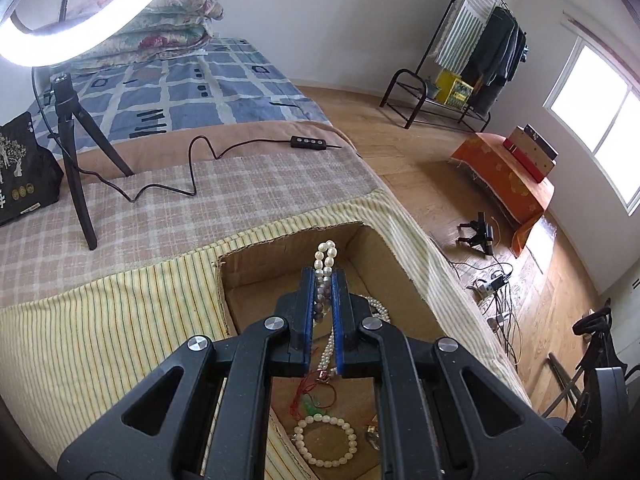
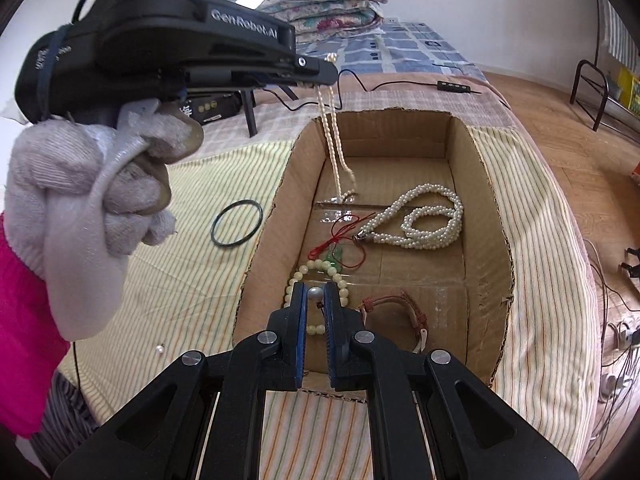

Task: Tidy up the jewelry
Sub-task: 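Lower the strand into the box and open the left tool while the right tool releases the earring, then move the left tool to the thin black ring while the right tool approaches the second pearl earring, then close the left tool on the black ring while the right tool grasps the second earring, then carry the black ring with the left tool while the right tool carries the earring over the box, then open the left tool to drop the ring in the box while the right tool releases the earring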

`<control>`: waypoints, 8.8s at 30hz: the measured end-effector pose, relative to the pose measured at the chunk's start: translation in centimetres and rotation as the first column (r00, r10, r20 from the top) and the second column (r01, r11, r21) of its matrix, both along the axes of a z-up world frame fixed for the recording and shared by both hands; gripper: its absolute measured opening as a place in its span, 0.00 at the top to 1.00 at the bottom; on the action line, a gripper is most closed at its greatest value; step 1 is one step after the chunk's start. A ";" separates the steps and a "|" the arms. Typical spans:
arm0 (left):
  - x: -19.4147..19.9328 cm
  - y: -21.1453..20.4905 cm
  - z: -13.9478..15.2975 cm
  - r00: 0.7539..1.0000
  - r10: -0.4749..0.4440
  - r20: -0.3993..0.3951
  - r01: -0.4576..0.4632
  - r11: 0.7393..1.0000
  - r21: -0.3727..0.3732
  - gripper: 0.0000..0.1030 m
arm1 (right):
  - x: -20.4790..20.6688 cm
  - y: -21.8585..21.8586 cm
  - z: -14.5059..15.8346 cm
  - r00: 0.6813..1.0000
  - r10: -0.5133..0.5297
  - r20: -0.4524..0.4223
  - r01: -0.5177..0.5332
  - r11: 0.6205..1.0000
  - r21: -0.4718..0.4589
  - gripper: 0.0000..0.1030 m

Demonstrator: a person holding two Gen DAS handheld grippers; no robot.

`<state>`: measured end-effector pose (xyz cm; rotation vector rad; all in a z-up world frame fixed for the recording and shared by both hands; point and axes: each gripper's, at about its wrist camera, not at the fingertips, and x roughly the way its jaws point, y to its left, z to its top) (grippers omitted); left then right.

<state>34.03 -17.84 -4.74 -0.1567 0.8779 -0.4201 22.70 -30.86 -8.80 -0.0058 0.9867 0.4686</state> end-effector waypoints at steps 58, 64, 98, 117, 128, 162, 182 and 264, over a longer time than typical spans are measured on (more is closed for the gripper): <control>-9.2 12.9 4.8 0.994 0.085 0.073 -0.094 0.986 0.139 0.39 | -6.6 7.2 3.9 0.955 0.185 0.232 -0.170 0.982 -0.085 0.37; -12.0 16.4 4.1 0.989 0.129 0.075 -0.138 0.982 0.128 0.39 | -6.1 7.4 3.6 0.972 0.167 0.167 -0.163 0.986 -0.034 0.37; -5.6 16.6 -7.2 0.971 0.089 -0.221 -0.082 0.996 0.042 0.54 | -9.8 15.0 -6.2 0.968 0.244 -0.065 -0.248 0.966 -0.072 0.62; -1.8 14.0 -12.0 0.947 0.112 -0.301 -0.080 0.990 0.117 0.67 | -9.1 15.8 -7.4 0.962 0.258 -0.090 -0.266 0.960 -0.086 0.70; -2.1 14.1 -13.2 0.956 0.116 -0.269 -0.067 0.980 0.188 0.92 | -8.8 16.6 -7.7 0.957 0.278 -0.087 -0.286 0.951 -0.115 0.71; -5.7 16.1 -6.9 0.983 0.123 -0.138 -0.101 0.982 0.159 0.99 | -9.3 14.5 -4.8 0.969 0.247 -0.001 -0.245 0.962 -0.123 0.93; -6.5 14.1 0.3 0.995 0.096 -0.015 -0.095 0.995 0.012 0.99 | -8.9 11.7 -0.9 0.978 0.190 0.086 -0.183 0.980 -0.079 0.93; -0.7 -0.4 -0.1 0.996 -0.014 0.094 0.008 0.999 0.054 0.50 | -1.9 2.2 0.5 0.990 -0.080 0.113 0.092 0.991 -0.100 0.33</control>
